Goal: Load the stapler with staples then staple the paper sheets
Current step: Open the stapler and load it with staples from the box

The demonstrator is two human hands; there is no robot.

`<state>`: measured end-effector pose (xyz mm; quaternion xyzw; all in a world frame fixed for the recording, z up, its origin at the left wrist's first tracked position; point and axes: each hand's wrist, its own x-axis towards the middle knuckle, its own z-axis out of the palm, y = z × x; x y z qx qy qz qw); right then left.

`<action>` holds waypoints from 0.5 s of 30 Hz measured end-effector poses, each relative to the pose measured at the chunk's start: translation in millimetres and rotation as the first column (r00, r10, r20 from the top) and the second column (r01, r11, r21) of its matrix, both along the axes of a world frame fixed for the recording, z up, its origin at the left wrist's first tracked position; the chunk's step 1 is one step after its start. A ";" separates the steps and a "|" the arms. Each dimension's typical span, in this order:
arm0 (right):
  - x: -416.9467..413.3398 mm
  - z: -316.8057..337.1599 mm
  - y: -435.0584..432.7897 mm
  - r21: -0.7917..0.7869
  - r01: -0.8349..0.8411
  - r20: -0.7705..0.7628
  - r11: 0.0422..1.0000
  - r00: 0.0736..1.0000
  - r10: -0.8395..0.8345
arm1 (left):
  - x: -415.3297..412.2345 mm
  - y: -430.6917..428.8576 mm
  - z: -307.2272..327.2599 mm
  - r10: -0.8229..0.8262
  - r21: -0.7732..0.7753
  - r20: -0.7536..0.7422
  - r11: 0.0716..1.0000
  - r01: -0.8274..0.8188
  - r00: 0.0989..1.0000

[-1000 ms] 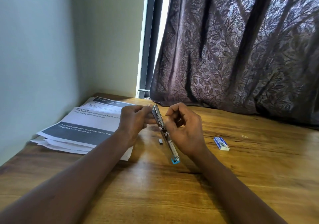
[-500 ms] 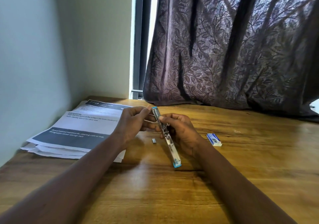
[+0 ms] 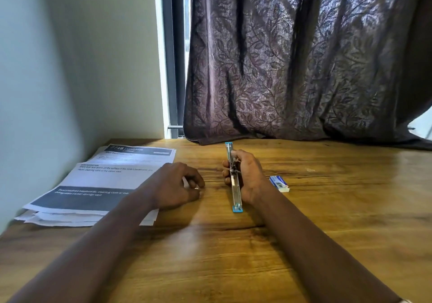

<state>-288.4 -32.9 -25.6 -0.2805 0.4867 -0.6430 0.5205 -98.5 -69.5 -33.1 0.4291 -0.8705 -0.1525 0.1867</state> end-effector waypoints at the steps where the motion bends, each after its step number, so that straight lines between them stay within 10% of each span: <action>1: -0.2 -0.5 0.1 0.015 -0.019 0.018 1.000 1.000 0.019 | -0.4 -0.5 -0.3 0.003 0.014 -0.009 1.000 -0.003 1.000; 15: 5.3 -4.9 -0.4 0.014 -0.105 -0.015 0.994 0.994 0.105 | 4.3 -3.1 -5.0 0.003 0.157 -0.297 0.987 0.045 0.955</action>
